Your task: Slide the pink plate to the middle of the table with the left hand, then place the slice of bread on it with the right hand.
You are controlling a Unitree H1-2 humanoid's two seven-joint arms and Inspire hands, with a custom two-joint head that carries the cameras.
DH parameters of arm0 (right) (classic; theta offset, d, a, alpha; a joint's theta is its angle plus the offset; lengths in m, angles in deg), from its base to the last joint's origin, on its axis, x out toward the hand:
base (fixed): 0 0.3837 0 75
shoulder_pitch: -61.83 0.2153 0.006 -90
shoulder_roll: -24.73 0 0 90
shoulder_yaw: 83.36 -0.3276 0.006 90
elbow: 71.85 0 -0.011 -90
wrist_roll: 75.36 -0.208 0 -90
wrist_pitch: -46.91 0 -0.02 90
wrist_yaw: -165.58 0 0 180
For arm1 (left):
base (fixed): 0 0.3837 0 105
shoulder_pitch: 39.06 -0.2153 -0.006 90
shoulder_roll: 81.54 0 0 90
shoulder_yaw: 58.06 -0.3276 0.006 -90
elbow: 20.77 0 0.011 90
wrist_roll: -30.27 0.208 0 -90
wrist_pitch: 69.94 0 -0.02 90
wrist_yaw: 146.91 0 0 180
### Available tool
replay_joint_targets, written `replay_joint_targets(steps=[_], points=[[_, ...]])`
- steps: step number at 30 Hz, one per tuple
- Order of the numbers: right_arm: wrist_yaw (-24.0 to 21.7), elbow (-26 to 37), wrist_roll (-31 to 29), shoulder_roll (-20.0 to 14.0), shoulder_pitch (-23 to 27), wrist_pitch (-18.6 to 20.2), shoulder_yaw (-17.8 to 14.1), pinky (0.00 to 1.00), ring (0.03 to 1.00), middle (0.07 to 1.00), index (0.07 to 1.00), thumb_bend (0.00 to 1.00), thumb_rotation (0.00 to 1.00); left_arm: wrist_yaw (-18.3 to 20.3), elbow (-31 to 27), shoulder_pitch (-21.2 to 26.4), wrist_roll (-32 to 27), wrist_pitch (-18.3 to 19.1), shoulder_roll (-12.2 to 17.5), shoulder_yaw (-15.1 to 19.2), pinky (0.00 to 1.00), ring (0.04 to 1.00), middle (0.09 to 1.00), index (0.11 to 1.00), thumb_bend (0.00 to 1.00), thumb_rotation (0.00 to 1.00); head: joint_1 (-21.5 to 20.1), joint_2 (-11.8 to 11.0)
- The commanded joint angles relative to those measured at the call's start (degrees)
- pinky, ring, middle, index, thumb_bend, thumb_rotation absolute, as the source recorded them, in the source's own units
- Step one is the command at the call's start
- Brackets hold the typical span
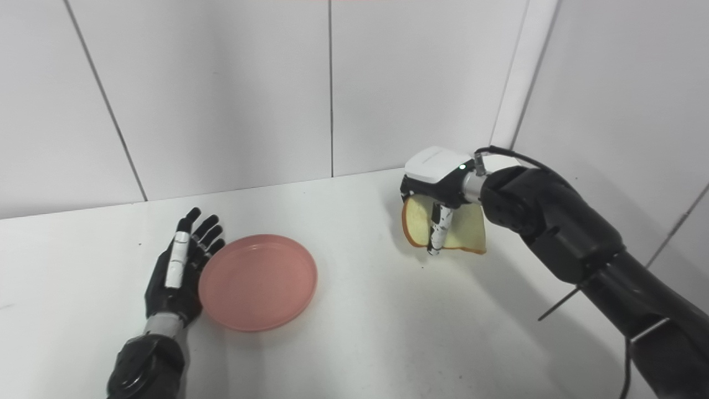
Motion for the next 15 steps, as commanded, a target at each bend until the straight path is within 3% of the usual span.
replay_joint_targets(steps=[1,8,15], points=[[-0.27,1.61,-0.01,0.08,4.46,-3.07,-0.61,0.23,0.312,0.419,0.492,0.52,0.16,-2.39,4.79,-1.95,1.05,2.40,-1.29,-0.33,0.89,0.887,0.843,0.896,0.85,0.66,1.12,-0.19],[-3.28,3.19,1.15,3.14,8.08,-5.50,0.92,0.29,0.368,0.475,0.495,0.52,0.17,-2.85,8.39,-0.51,2.39,-0.36,-2.77,-0.69,0.88,0.875,0.856,0.880,0.82,0.70,4.54,-0.63],[-3.01,2.44,-0.50,7.36,9.65,-8.85,0.84,0.28,0.358,0.457,0.493,0.52,0.16,-3.22,11.68,0.86,3.60,-3.20,-3.72,-0.90,0.86,0.886,0.863,0.886,0.81,0.71,10.34,-1.95]])
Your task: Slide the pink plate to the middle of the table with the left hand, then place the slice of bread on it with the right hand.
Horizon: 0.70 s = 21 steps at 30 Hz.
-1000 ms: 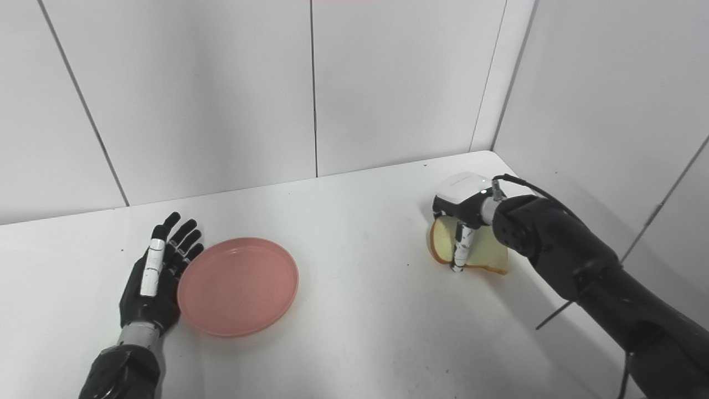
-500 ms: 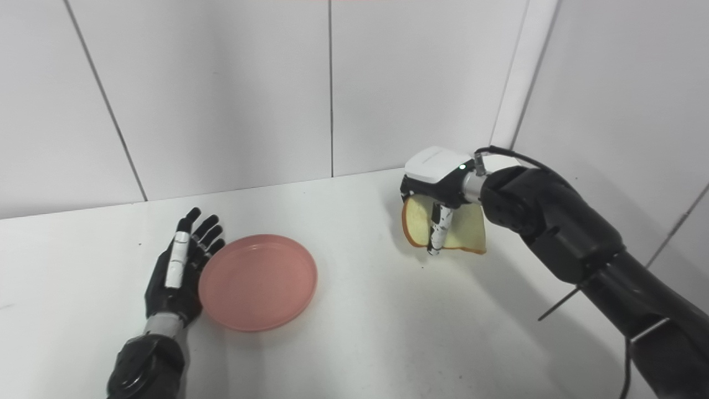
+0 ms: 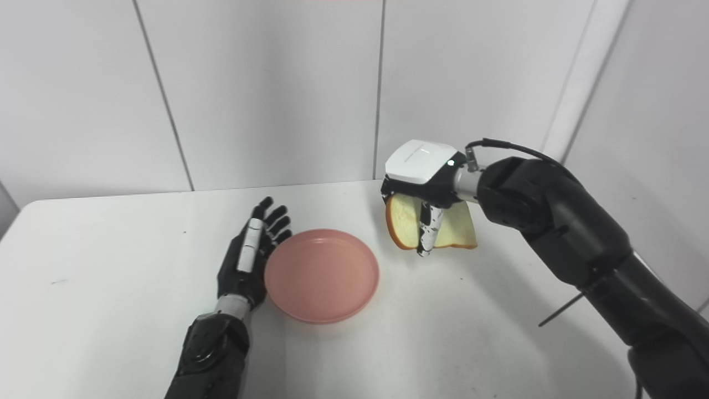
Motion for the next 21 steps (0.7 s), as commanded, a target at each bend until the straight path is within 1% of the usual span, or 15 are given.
replay_joint_targets(steps=[1,2,4,7,9,11,15,19,21], points=[[1.03,0.28,-0.58,0.71,3.63,-1.38,-1.29,0.28,0.361,0.459,0.493,0.52,0.16,-1.83,3.83,-2.69,0.41,2.62,-0.62,0.07,0.86,0.889,0.868,0.893,0.81,0.71,0.07,0.06],[1.47,0.01,-0.63,1.34,3.77,-2.04,-1.11,0.28,0.365,0.463,0.493,0.52,0.16,-2.01,3.93,-2.65,0.48,2.45,-0.87,0.07,0.88,0.894,0.871,0.898,0.80,0.70,1.23,-0.09],[1.87,-0.40,-0.27,2.30,4.07,-3.02,-0.69,0.29,0.367,0.468,0.492,0.52,0.16,-2.35,4.06,-2.63,0.56,2.20,-1.27,0.07,0.89,0.892,0.871,0.900,0.81,0.70,1.90,-0.13],[1.69,-0.76,0.88,4.48,4.51,-3.77,0.30,0.28,0.364,0.467,0.492,0.52,0.16,-2.92,4.50,-2.62,0.70,1.80,-1.73,-0.02,0.90,0.890,0.860,0.898,0.81,0.69,2.68,-0.04],[1.56,-0.95,1.30,5.21,4.61,-4.26,0.51,0.29,0.369,0.472,0.492,0.52,0.16,-3.10,4.77,-2.56,0.72,1.76,-1.86,0.01,0.90,0.889,0.858,0.899,0.81,0.69,2.68,-0.04],[0.69,-0.71,1.91,6.78,5.13,-3.75,1.13,0.32,0.406,0.501,0.494,0.52,0.16,-3.07,5.45,-2.35,0.41,1.58,-2.20,0.22,0.91,0.891,0.858,0.902,0.81,0.69,3.57,0.15],[0.61,-0.73,2.32,8.62,5.66,-3.61,1.47,0.29,0.375,0.465,0.492,0.52,0.16,-2.85,6.34,-2.07,0.13,0.86,-2.57,0.51,0.92,0.888,0.841,0.893,0.82,0.67,3.91,0.15],[0.15,-0.01,0.68,11.67,5.64,-1.63,0.96,0.29,0.370,0.465,0.490,0.52,0.16,-2.96,7.55,-1.52,0.06,-0.09,-2.48,0.84,0.92,0.881,0.845,0.891,0.80,0.66,4.05,-0.37],[0.17,0.31,0.68,12.57,5.54,-1.30,0.91,0.27,0.349,0.451,0.490,0.52,0.16,-2.99,7.75,-1.51,0.37,-0.31,-2.32,0.75,0.89,0.877,0.843,0.888,0.81,0.67,3.97,-0.56]])
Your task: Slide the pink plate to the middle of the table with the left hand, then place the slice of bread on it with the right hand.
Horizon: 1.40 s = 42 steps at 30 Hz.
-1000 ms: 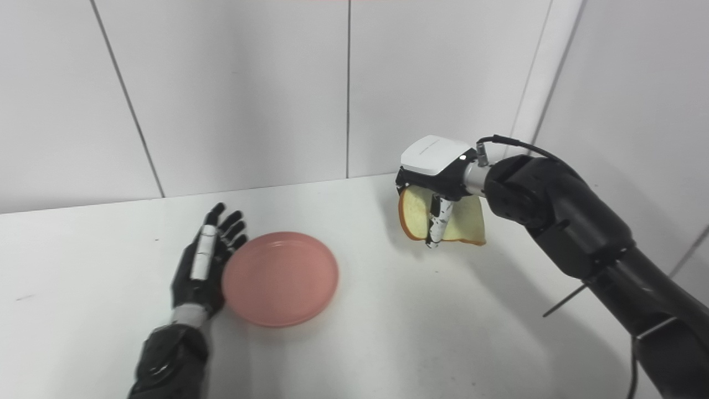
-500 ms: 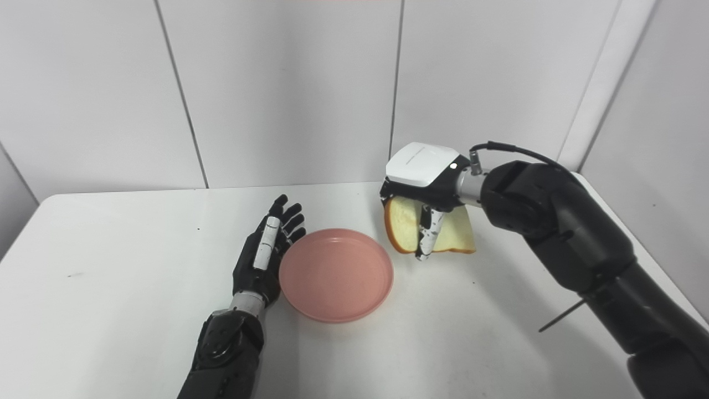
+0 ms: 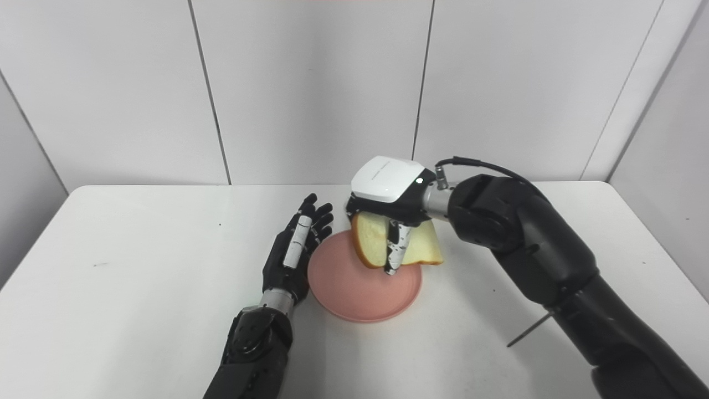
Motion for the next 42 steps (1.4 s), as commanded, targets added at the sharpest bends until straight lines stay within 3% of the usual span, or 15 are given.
replay_joint_targets(steps=[1,4,11,29,34,37,38,39,40,42], points=[[0.17,1.83,-0.57,0.56,2.98,1.62,-1.39,0.25,0.334,0.442,0.490,0.52,0.16,-1.52,3.93,-3.02,0.30,3.18,-0.10,0.11,0.88,0.869,0.835,0.886,0.82,0.67,0.06,0.04],[-0.41,2.06,-0.40,1.51,2.92,2.02,-1.37,0.25,0.329,0.441,0.490,0.52,0.16,-1.23,3.81,-3.18,0.06,3.19,-0.14,0.15,0.88,0.858,0.825,0.882,0.82,0.66,-0.13,0.02],[-0.70,-0.29,1.01,3.33,2.43,1.05,-0.18,0.33,0.415,0.511,0.493,0.52,0.16,-1.22,3.71,-3.23,-0.02,3.50,-0.10,0.19,0.91,0.874,0.837,0.892,0.81,0.67,-0.01,0.00],[4.22,-10.80,1.18,4.59,1.41,0.93,-1.14,0.26,0.333,0.442,0.492,0.52,0.16,-0.96,3.47,-3.71,-0.31,3.99,0.15,0.42,0.90,0.856,0.794,0.876,0.82,0.65,-0.37,0.02],[4.56,-10.95,1.43,4.47,1.38,1.37,-1.16,0.28,0.365,0.470,0.492,0.52,0.16,-0.81,3.31,-3.83,-0.55,4.25,0.13,0.51,0.91,0.863,0.803,0.878,0.82,0.66,-0.62,0.20],[4.74,-10.87,1.51,4.45,1.30,1.75,-1.31,0.37,0.463,0.551,0.495,0.52,0.17,-0.76,2.82,-4.05,-0.81,4.79,-0.03,0.66,0.92,0.862,0.795,0.879,0.82,0.65,-0.77,0.28],[4.57,-10.86,1.16,4.46,1.29,1.85,-1.44,0.40,0.487,0.571,0.520,0.61,0.21,-0.68,2.84,-4.05,-0.86,4.80,-0.03,0.69,0.92,0.861,0.794,0.879,0.83,0.65,-0.80,0.31],[4.44,-10.85,0.92,4.47,1.29,1.92,-1.53,0.43,0.518,0.595,0.590,0.84,0.32,-0.62,2.86,-4.05,-0.89,4.78,-0.03,0.71,0.93,0.861,0.792,0.879,0.83,0.65,-0.80,0.31],[3.93,-10.82,0.14,4.53,1.29,2.20,-1.81,0.43,0.521,0.598,0.596,0.86,0.34,-0.54,3.07,-3.99,-0.83,4.56,0.01,0.68,0.93,0.861,0.791,0.879,0.83,0.65,-0.82,0.32],[3.08,-10.75,-0.93,4.59,1.30,2.73,-2.13,0.51,0.615,0.685,0.670,0.97,0.45,-0.48,3.26,-3.95,-0.74,4.35,0.06,0.65,0.91,0.853,0.787,0.872,0.82,0.65,-0.85,0.35]])
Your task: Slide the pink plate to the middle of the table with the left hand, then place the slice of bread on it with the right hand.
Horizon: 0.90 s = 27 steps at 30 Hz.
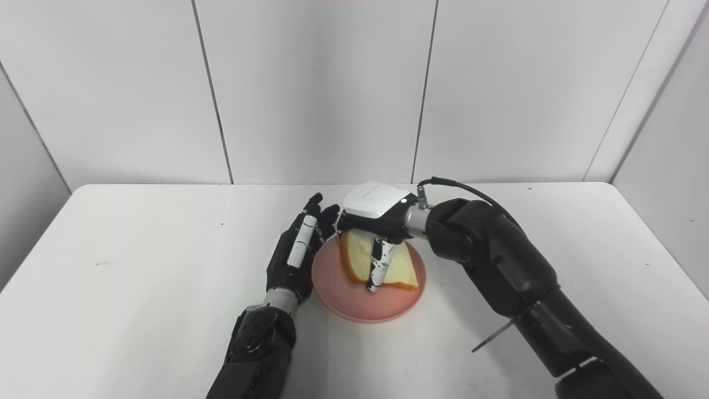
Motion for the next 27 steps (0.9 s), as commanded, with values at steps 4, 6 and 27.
replay_joint_targets(steps=[4,6,27], points=[[-0.65,1.46,-2.66,-0.62,2.57,2.47,-1.63,0.63,0.754,0.797,0.770,1.00,0.51,-1.14,2.98,-3.79,-0.19,4.85,0.10,0.32,0.90,0.854,0.799,0.870,0.82,0.65,-0.10,0.16],[-0.64,1.40,-3.06,-0.70,2.67,2.44,-1.62,0.66,0.786,0.816,0.790,1.00,0.52,-1.10,3.03,-3.78,-0.30,4.85,0.13,0.41,0.90,0.854,0.802,0.868,0.82,0.65,-0.13,0.12],[-3.47,3.48,-4.65,-2.31,3.36,2.78,-1.80,0.89,0.890,0.868,0.825,1.00,0.55,-0.59,3.43,-3.91,-0.43,4.80,0.46,0.53,0.91,0.858,0.797,0.861,0.82,0.66,-0.76,0.36]])
